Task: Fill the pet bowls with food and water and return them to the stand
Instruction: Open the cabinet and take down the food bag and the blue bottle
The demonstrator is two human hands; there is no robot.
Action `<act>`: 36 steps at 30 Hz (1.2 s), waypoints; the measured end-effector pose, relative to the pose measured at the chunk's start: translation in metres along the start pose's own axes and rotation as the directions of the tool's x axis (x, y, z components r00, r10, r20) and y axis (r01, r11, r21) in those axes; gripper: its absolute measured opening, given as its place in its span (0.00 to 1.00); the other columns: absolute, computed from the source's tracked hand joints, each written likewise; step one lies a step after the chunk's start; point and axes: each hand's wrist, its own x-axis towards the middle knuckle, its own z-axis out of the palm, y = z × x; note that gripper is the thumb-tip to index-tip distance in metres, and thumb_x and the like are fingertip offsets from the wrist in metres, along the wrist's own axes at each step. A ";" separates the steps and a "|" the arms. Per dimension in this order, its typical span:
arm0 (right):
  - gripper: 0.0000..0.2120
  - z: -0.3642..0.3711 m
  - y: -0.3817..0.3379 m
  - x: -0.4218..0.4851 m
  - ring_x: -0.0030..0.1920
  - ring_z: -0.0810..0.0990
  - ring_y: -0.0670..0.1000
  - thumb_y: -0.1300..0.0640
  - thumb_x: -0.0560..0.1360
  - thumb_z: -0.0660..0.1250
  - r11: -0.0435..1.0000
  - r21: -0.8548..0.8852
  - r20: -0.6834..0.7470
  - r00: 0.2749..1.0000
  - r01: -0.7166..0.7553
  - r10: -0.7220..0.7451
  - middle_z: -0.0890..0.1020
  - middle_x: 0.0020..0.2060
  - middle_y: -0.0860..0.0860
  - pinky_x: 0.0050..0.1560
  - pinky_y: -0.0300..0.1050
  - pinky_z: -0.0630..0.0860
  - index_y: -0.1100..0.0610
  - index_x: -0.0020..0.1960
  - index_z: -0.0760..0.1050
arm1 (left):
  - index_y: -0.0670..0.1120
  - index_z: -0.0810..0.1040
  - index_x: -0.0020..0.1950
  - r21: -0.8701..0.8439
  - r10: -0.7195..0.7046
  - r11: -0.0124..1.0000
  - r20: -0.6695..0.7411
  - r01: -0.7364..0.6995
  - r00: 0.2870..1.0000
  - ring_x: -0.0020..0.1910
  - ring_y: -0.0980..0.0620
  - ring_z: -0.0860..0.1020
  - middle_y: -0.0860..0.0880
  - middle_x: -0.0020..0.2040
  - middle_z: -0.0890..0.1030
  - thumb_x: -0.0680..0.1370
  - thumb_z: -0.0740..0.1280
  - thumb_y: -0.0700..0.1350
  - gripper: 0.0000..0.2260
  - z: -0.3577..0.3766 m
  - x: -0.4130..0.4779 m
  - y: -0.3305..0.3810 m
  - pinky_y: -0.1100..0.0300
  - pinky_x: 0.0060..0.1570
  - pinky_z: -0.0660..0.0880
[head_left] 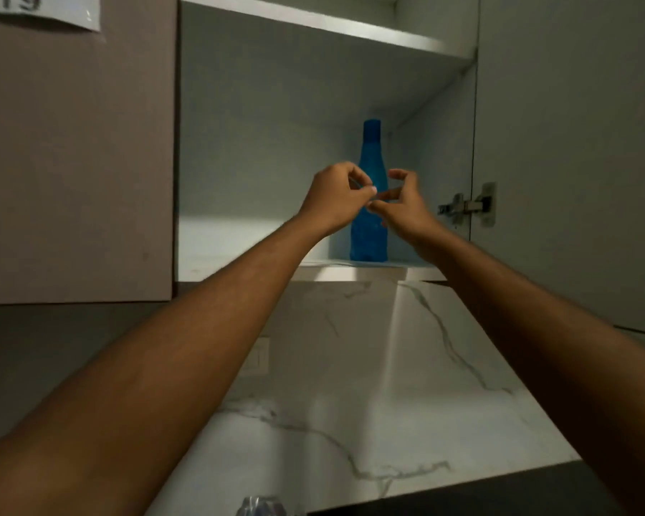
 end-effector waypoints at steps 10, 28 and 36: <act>0.49 0.007 0.075 0.112 0.62 0.76 0.57 0.55 0.72 0.75 0.960 -0.162 -0.052 0.974 -0.228 0.223 0.71 0.68 0.60 0.45 0.45 0.77 0.60 0.76 0.41 | 0.40 0.76 0.50 0.036 -0.372 0.928 0.108 0.370 0.922 0.56 0.41 0.80 0.39 0.54 0.78 0.77 0.68 0.38 0.03 0.061 0.087 -0.052 0.48 0.56 0.79; 0.50 -0.006 0.092 0.114 0.56 0.81 0.57 0.38 0.56 0.81 0.931 -0.236 0.050 0.954 -0.277 0.297 0.78 0.61 0.57 0.51 0.54 0.83 0.62 0.69 0.68 | 0.36 0.73 0.66 -0.099 -0.463 0.857 0.281 0.505 0.841 0.49 0.41 0.82 0.38 0.59 0.79 0.75 0.71 0.53 0.27 0.073 0.088 -0.083 0.49 0.49 0.82; 0.44 -0.025 0.035 0.053 0.48 0.84 0.59 0.42 0.57 0.82 0.941 -0.158 0.046 0.950 -0.299 0.309 0.80 0.56 0.58 0.37 0.55 0.84 0.60 0.65 0.71 | 0.37 0.78 0.58 -0.188 -0.370 0.886 0.263 0.423 0.891 0.46 0.44 0.85 0.40 0.55 0.83 0.71 0.75 0.51 0.23 0.028 0.055 -0.033 0.49 0.48 0.83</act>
